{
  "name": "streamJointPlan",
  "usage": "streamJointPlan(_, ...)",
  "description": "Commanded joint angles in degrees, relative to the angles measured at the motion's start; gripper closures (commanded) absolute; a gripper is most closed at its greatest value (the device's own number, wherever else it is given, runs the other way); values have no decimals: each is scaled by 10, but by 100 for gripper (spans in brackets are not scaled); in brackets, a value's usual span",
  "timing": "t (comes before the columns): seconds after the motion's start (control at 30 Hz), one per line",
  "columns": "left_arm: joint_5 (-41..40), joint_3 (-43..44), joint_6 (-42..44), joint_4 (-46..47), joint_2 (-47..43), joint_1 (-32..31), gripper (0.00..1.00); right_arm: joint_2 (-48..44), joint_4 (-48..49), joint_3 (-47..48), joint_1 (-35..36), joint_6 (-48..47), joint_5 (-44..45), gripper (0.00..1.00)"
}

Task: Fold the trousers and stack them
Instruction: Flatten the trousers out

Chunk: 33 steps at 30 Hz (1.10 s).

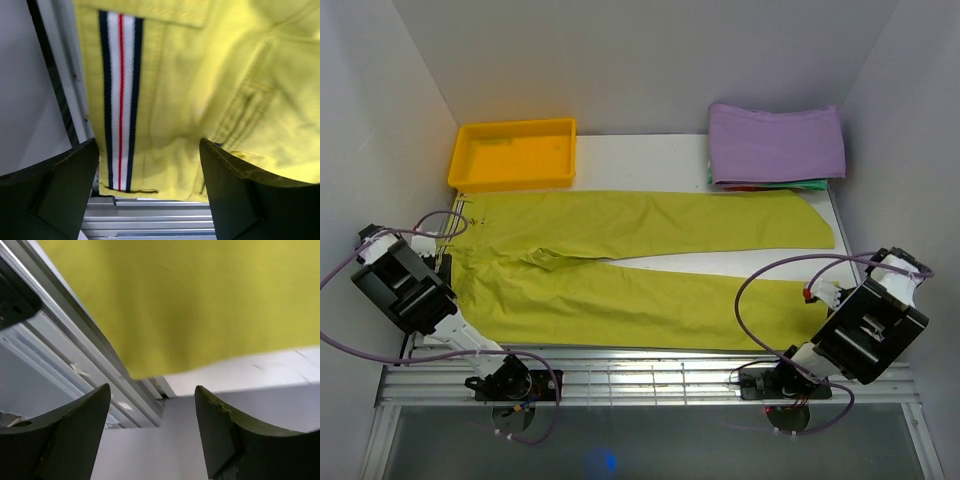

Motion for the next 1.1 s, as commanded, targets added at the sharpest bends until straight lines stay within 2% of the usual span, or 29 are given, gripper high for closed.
streamJointPlan(0.0,88,32,12,-43,-54,-12,9,33,-44,146,4,-43,-70,25)
streamJointPlan(0.07,102,47,6,-49,-81,-31,8,97,-90,224,19,28,-136,26)
streamJointPlan(0.1,108,51,0,-50,-90,-39,8,119,-140,304,30,56,-157,26)
streamJointPlan(0.13,108,55,-5,-50,-102,-60,8,142,-163,340,39,85,-175,30)
streamJointPlan(0.17,105,56,-11,-50,-106,-71,8,169,-164,363,48,156,-189,33)
streamJointPlan(0.2,107,60,-19,-50,-111,-84,8,174,-164,373,60,176,-202,37)
streamJointPlan(0.33,117,55,-48,-43,-124,-136,8,164,-148,301,132,234,-216,62)
streamJointPlan(0.4,120,53,-59,-45,-113,-142,8,148,-128,256,157,259,-211,67)
streamJointPlan(0.53,125,26,-75,-40,-99,-148,9,123,-42,125,208,290,-182,69)
streamJointPlan(0.67,128,-2,-87,-19,-92,-155,10,151,95,72,219,323,-128,70)
streamJointPlan(0.9,158,-4,-132,6,-85,-199,11,241,178,147,207,389,-107,72)
streamJointPlan(1.0,167,18,-156,4,-82,-243,11,246,155,214,214,402,-146,72)
streamJointPlan(1.07,172,29,-162,0,-85,-274,11,253,101,267,216,418,-194,71)
